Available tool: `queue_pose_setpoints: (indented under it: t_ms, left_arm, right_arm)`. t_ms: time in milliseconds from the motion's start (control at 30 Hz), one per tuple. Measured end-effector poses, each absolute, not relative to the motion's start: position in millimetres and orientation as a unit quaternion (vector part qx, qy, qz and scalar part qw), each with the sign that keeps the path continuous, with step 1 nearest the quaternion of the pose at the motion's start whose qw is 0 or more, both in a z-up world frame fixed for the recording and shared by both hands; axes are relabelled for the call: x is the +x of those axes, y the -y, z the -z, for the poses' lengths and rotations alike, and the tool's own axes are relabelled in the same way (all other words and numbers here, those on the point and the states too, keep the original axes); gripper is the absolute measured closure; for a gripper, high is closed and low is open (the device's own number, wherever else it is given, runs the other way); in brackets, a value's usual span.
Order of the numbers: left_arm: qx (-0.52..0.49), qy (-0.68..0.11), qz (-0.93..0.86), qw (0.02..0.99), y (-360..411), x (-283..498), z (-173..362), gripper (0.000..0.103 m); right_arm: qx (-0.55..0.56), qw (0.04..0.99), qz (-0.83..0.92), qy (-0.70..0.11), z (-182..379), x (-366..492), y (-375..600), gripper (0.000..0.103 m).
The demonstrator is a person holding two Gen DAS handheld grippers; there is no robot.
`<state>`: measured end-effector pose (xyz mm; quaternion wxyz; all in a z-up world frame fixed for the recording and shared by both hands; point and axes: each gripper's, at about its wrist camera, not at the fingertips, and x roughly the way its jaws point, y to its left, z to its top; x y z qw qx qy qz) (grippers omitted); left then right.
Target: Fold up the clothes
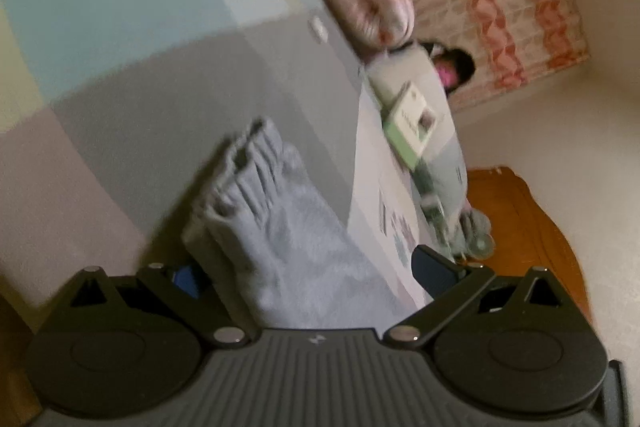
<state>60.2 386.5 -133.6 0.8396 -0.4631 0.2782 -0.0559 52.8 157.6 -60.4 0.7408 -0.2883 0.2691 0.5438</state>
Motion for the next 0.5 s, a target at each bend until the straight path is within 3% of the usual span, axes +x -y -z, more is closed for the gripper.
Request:
queue_pose_setpoints:
  t_ms: [167,367,400,500]
  left_arm:
    - [-0.413,-0.261,0.06,0.871,-380,62,137,0.003]
    - [-0.394,-0.273,0.027,0.877,-382,81,132,0.008]
    - [-0.395,-0.274,0.017,0.877,-381,79,132,0.013]
    - [-0.396,-0.277,-0.01,0.875,-380,73,134,0.04]
  right_arm:
    - [-0.247,0.758,-0.532,-0.285,56,57,-142,0.052]
    - [-0.199,0.772,-0.514,-0.316,56,84,-132,0.049]
    - [-0.19,0.776,-0.509,-0.321,55,85,-127,0.047]
    - [-0.155,0.785,-0.493,-0.341,57,98,-119,0.04]
